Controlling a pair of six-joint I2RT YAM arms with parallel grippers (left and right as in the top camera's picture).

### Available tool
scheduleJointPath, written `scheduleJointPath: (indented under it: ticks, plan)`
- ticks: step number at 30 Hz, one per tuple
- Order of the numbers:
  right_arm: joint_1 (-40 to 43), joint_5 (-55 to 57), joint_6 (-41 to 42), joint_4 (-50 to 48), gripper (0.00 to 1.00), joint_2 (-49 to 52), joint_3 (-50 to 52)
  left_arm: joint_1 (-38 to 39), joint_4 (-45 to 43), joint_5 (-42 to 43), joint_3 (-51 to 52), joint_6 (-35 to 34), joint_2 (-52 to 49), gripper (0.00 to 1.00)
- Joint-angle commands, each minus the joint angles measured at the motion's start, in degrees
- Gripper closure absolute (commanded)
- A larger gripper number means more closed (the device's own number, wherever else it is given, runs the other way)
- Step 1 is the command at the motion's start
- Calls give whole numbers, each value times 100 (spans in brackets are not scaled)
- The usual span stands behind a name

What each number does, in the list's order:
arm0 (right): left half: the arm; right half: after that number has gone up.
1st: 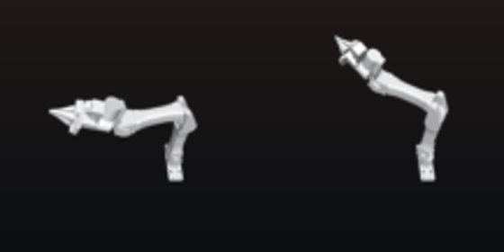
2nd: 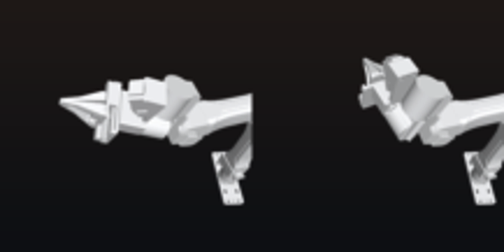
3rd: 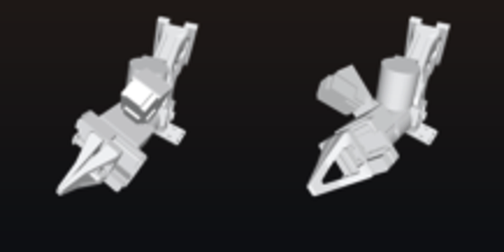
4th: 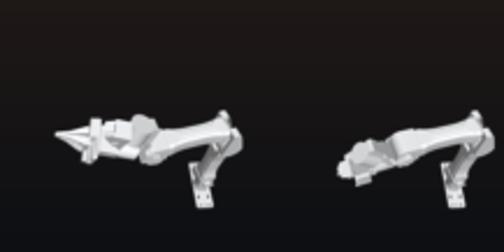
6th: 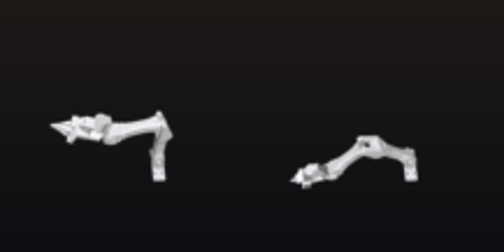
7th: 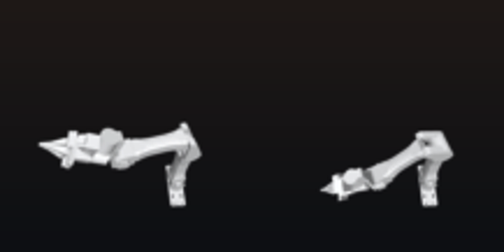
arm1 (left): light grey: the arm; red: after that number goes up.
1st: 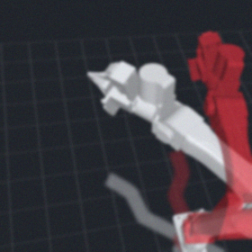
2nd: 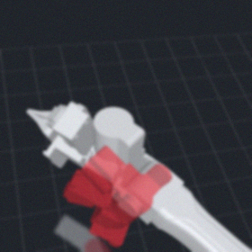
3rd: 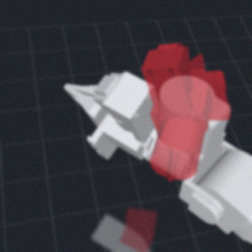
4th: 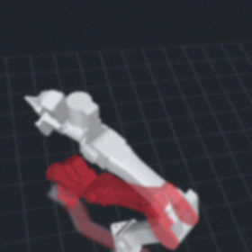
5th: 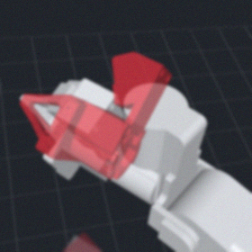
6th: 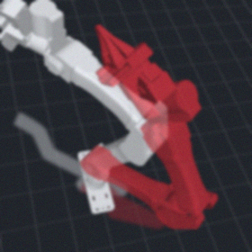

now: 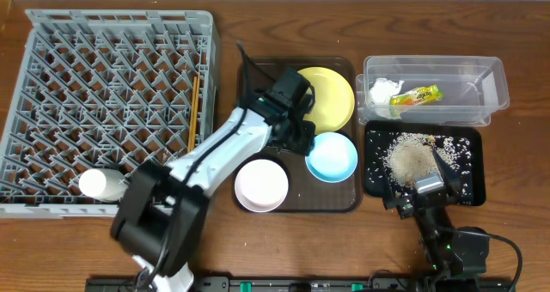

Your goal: Sort waste into correct bins and load items into the dishwasher

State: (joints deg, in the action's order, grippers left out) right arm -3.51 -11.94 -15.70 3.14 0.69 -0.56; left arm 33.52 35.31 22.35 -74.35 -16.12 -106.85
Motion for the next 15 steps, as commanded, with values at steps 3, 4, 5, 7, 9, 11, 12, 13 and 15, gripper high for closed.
scheduleJointPath:
  ticks: [3,4,5,7,9,11,12,13,15]
  plan:
    - [103,-11,-63,-9,1,-37,26,22,-107,719,24,-66,-560,54]
    - [103,-11,-63,-9,1,-37,26,22,-133,798,24,-63,-654,55]
    - [103,-11,-63,-9,1,-37,26,22,-151,866,24,-50,-745,56]
    - [103,-11,-63,-9,1,-37,26,22,-162,874,24,-50,-876,66]
    - [103,-11,-63,-9,1,-37,26,20,-160,872,24,-50,-914,81]
    - [103,-11,-63,-9,1,-37,26,13,-153,874,9,-52,-885,92]
    - [103,-11,-63,-9,1,-37,26,-2,-129,876,-2,-61,-846,92]
    - [103,-11,-63,-9,1,-37,26,-20,-81,876,-20,-72,-776,92]
    - [103,-11,-63,-9,1,-37,26,-81,81,874,-101,-68,-557,92]
